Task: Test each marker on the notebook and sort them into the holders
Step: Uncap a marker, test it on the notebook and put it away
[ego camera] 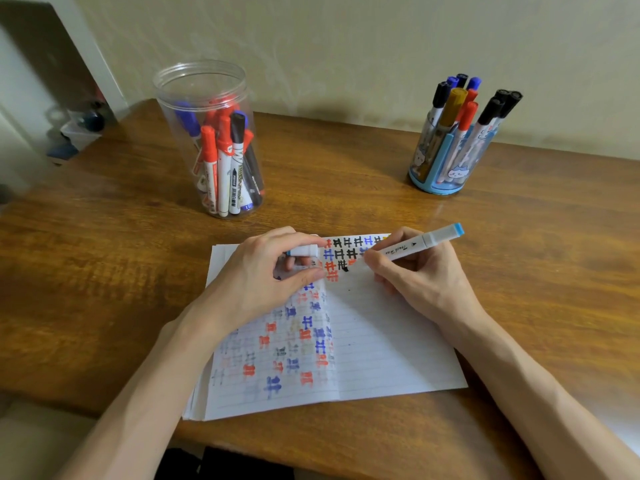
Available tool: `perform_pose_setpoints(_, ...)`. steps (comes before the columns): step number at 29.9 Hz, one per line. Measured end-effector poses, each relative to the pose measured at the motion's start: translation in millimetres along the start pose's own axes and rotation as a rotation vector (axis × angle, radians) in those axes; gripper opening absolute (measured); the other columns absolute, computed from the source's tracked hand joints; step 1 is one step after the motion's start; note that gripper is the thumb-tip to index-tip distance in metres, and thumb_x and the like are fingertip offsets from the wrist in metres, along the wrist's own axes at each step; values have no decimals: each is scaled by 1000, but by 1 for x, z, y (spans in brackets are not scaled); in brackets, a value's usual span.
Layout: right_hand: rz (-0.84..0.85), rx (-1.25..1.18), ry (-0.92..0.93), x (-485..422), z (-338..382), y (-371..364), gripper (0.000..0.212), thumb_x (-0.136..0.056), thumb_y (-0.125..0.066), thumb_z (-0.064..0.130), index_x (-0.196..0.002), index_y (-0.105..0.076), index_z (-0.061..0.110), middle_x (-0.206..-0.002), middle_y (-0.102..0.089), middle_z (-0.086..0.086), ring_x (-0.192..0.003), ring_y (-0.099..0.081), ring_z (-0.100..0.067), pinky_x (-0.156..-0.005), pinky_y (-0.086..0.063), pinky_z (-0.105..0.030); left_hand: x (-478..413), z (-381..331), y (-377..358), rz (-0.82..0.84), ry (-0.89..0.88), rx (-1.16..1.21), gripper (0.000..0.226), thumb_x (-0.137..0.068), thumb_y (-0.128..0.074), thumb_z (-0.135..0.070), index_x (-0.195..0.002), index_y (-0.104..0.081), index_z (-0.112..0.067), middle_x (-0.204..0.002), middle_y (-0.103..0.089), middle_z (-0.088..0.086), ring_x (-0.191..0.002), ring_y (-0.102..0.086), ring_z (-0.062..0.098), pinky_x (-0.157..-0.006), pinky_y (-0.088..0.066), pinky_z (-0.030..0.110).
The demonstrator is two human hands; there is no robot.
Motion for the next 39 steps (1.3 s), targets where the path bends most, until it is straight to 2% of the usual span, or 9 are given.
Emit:
perform_pose_setpoints(6, 28, 55, -25, 0, -3, -1, 17, -89, -82, 11, -85, -69, 1, -81, -78, 7, -70, -71, 4, -58, -52, -13, 0, 3, -1, 6, 12, 0, 50, -84, -74, -38, -132, -68, -23, -93, -58, -21, -98, -67, 9, -66, -47, 11)
perform_pose_setpoints(11, -2, 9, -20, 0, -4, 2, 20, -92, -79, 11, -88, -67, -5, -70, -74, 12, -64, -68, 5, -55, -49, -13, 1, 2, -1, 6, -2, -7, 53, -83, -72, -41, -132, -68, -23, -96, -60, -20, -98, -65, 7, -66, -48, 10)
perform_pose_setpoints(17, -56, 95, -14, 0, -3, 0, 19, -88, -82, 17, -83, -66, 7, -78, -77, 12, -79, -75, -3, -61, -52, -17, 0, 0, -1, 4, -2, -3, 54, -82, -71, -43, -132, -68, -23, -93, -58, -23, -97, -66, 7, -66, -48, 11)
perform_pose_setpoints(21, -44, 61, -27, 1, -3, 0, 16, -90, -79, 11, -85, -67, 2, -70, -73, 16, -65, -67, 5, -56, -48, -12, 1, 0, 0, 5, -3, 6, 54, -83, -71, -43, -133, -68, -23, -94, -58, -24, -98, -66, 7, -67, -48, 11)
perform_pose_setpoints(25, 1, 73, -22, 2, -1, -3, 13, -88, -82, 13, -83, -71, 12, -82, -79, 7, -75, -74, -1, -61, -54, -17, 1, 1, -1, 7, -3, -2, 53, -82, -70, -44, -132, -67, -25, -95, -58, -26, -98, -64, 4, -67, -48, 10)
perform_pose_setpoints(28, -29, 92, -23, 2, -1, -2, 14, -87, -82, 14, -83, -69, 10, -88, -80, 2, -88, -77, -7, -66, -60, -23, 1, 2, -1, 12, 2, 1, 54, -82, -70, -46, -132, -67, -27, -95, -60, -20, -97, -66, 10, -67, -51, 14)
perform_pose_setpoints(33, -48, 39, -27, 1, -2, -1, 14, -91, -79, 13, -87, -70, 4, -72, -74, 12, -67, -69, 3, -57, -49, -13, 1, 2, -1, 12, -2, 7, 52, -84, -74, -37, -133, -68, -21, -93, -58, -22, -98, -65, 2, -64, -47, 9)
perform_pose_setpoints(36, -33, 70, -33, 1, -2, -1, 13, -90, -81, 16, -85, -71, 9, -80, -78, 8, -76, -73, -2, -62, -53, -17, 1, 1, -2, 12, -7, -3, 51, -84, -73, -38, -133, -67, -23, -93, -60, -15, -96, -66, 5, -64, -47, 10)
perform_pose_setpoints(39, 9, 63, -41, 1, -1, -2, 13, -89, -80, 11, -87, -70, 3, -85, -79, 5, -82, -75, -2, -65, -56, -17, 1, 4, -2, 6, -2, 22, 44, -89, -70, -36, -132, -68, -25, -94, -61, -6, -92, -65, 14, -65, -51, 18)
Point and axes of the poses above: each hand's wrist, its own x-axis away from the middle knuckle, its own y-axis out of the back of the hand, z = x × y, the point moved 5 cm from there along -x, towards the middle knuckle
